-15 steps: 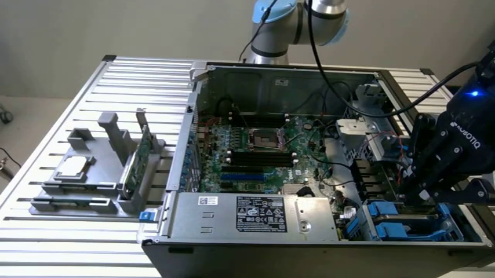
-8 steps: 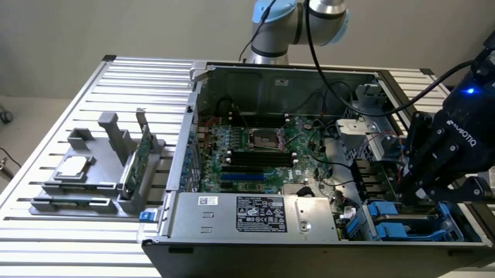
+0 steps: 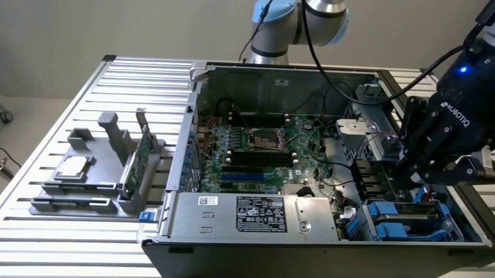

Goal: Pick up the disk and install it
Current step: 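Insert the second disk wire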

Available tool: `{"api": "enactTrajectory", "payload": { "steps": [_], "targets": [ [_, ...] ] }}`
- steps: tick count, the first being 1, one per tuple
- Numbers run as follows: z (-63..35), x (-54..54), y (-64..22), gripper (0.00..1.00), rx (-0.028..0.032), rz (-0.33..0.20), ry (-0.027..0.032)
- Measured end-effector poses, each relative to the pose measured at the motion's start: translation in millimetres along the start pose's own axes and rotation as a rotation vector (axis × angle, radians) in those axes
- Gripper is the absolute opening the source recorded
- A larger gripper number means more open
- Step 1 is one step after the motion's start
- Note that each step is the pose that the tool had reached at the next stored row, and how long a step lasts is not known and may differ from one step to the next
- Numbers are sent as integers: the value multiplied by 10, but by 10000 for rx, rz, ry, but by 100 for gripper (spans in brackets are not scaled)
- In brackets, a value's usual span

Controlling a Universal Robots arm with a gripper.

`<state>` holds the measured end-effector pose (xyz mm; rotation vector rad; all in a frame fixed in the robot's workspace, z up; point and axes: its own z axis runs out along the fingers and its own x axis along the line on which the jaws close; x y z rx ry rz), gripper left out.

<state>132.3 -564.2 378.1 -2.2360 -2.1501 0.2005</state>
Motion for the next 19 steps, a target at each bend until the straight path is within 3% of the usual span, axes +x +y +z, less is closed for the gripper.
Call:
{"api": "enactTrajectory", "payload": {
  "steps": [5,9,19],
  "targets": [
    [-9,128,-8,25,0,3,0],
    [-15,164,9,25,0,2,-1],
    [-68,153,237,25,1,1,0]
  ]
}}
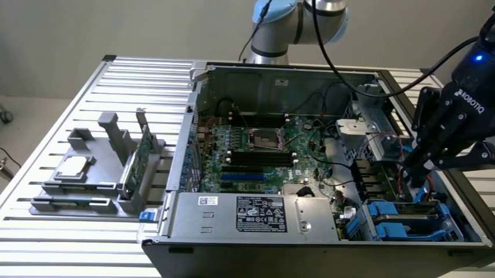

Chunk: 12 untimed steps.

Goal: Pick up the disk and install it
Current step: 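Insert the second disk wire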

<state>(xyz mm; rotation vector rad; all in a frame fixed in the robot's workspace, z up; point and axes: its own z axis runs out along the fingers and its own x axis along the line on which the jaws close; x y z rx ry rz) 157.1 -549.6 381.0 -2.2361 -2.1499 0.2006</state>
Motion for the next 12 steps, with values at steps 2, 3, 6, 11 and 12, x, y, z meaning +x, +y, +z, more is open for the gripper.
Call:
{"api": "enactTrajectory", "payload": {
  "steps": [2,3,6,11,12],
  "targets": [
    [-12,-27,9,25,0,0,0],
    [-17,-41,11,25,0,1,-2],
    [-16,-64,14,25,0,1,-1],
    [6,-63,17,25,-26,1,0],
    [15,-63,18,25,-42,3,3]
  ]
}}
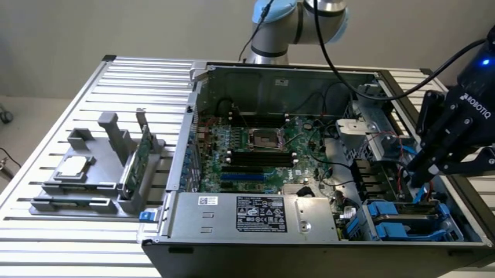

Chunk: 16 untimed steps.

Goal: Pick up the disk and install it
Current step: 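Insert the second disk wire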

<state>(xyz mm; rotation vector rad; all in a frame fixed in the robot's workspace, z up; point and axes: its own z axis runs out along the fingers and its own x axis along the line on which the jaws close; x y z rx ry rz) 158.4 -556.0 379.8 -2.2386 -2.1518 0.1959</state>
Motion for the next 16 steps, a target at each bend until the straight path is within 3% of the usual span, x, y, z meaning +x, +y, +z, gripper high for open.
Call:
{"api": "enactTrajectory", "payload": {
  "steps": [9,16],
  "targets": [
    [61,3,7,25,-112,7,4],
    [102,5,12,25,-150,10,0]
  ]
}}
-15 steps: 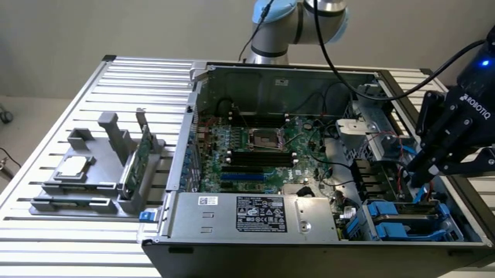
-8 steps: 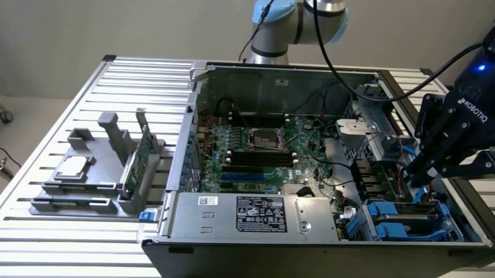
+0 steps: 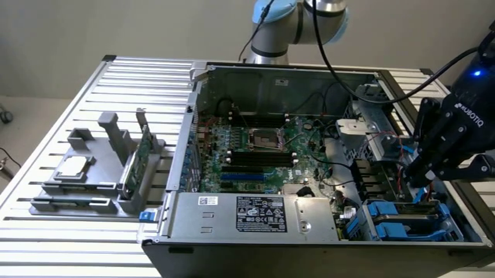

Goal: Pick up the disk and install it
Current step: 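Insert the second disk wire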

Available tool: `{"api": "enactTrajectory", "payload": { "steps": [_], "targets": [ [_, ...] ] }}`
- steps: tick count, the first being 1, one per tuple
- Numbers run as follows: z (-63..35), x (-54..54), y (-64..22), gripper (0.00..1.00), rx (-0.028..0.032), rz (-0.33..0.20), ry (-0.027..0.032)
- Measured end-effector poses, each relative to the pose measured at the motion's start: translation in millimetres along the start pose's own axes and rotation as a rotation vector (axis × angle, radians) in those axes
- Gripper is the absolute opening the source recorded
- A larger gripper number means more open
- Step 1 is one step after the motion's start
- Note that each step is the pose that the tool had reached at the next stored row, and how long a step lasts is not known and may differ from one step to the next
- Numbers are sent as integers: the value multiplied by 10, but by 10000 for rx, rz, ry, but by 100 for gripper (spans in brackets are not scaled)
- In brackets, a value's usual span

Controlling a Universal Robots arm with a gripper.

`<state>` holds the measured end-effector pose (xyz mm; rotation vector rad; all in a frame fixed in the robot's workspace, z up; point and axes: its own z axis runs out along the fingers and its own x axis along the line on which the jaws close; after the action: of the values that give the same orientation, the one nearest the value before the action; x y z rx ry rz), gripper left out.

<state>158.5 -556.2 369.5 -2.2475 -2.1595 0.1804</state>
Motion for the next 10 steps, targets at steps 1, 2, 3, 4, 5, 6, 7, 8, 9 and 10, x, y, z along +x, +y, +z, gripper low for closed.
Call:
{"api": "enactTrajectory", "payload": {
  "steps": [1,2,3,4,5,6,7,8,9,10],
  "targets": [
    [3,0,0,23,-1,0,-2],
    [6,0,0,23,-2,1,-5],
    [7,0,1,16,-2,1,-10],
    [9,0,1,16,-2,2,-14],
    [10,0,1,16,-3,3,-20],
    [11,-1,1,16,-3,3,-27],
    [10,-2,1,16,-3,4,-36],
    [13,-4,1,16,-3,4,-37],
    [13,-9,2,16,-3,7,-47],
    [12,-15,3,16,-4,7,-59]
  ]
}}
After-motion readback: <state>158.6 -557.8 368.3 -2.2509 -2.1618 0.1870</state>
